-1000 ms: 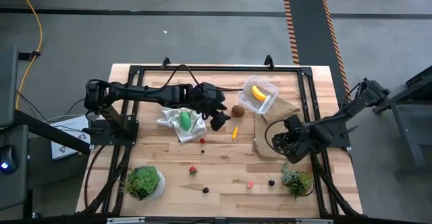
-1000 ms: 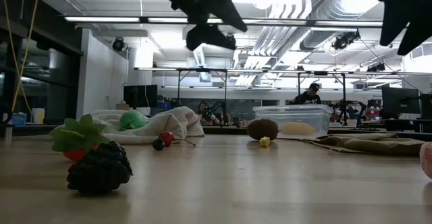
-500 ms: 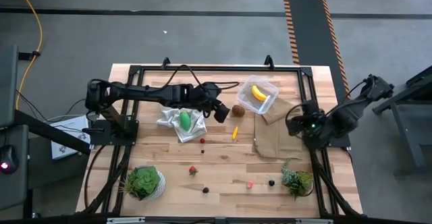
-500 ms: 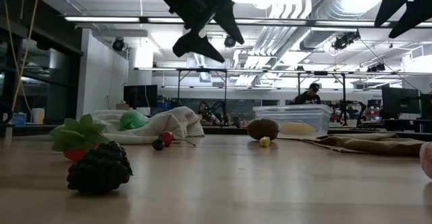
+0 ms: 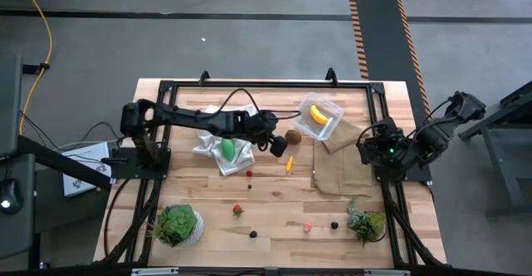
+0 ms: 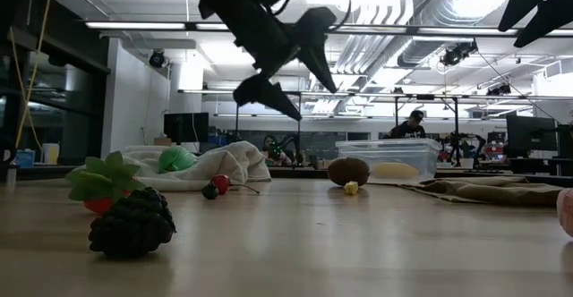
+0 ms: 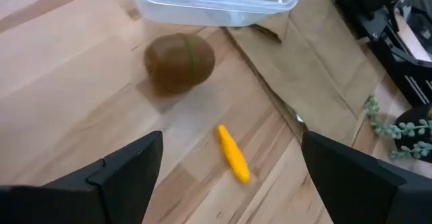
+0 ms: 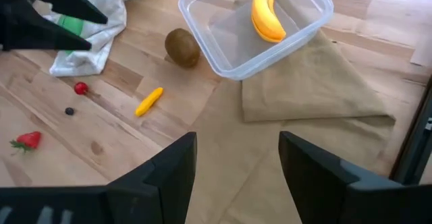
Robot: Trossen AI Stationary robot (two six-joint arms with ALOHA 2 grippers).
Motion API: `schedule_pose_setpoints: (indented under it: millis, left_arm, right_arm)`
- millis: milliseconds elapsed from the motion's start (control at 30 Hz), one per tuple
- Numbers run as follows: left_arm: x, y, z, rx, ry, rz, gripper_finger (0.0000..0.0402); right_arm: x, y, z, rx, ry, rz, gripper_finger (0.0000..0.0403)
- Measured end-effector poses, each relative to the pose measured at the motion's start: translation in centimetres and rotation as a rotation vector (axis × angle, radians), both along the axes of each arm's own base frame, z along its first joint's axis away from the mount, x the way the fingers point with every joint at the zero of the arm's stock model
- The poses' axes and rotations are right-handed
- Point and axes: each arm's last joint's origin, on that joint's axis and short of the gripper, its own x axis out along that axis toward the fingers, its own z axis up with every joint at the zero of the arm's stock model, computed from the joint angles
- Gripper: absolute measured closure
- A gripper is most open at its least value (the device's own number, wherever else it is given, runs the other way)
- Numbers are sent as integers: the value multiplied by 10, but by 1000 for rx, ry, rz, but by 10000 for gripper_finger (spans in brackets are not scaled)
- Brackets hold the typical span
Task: Pick and placing Produce into tupperware
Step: Put the brown kiwi into the transparent bin
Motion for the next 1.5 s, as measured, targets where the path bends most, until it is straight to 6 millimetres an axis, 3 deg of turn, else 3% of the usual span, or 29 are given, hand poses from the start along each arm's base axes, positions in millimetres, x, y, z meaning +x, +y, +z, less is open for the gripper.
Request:
schedule_pose_setpoints:
  millis: [167,367,700,1267,1500]
  left_arm:
    - [4,1,-8,-8,4,-6,60]
    - [8,2,-5,9,-48,-4,59]
    - [6,8,-4,167,-10,116,59]
    - [5,8,-5,552,187,-420,59]
    - [0,4,-11,610,263,-662,59]
  right_arm:
    - [-2,-1,0,0,9,15,203]
    - [-2,-1,0,5,25,32,203]
    - [-4,-1,-1,26,50,40,203]
    - [-3,0,-1,52,33,3,203]
    - [-2,0,0,67,18,-9,203]
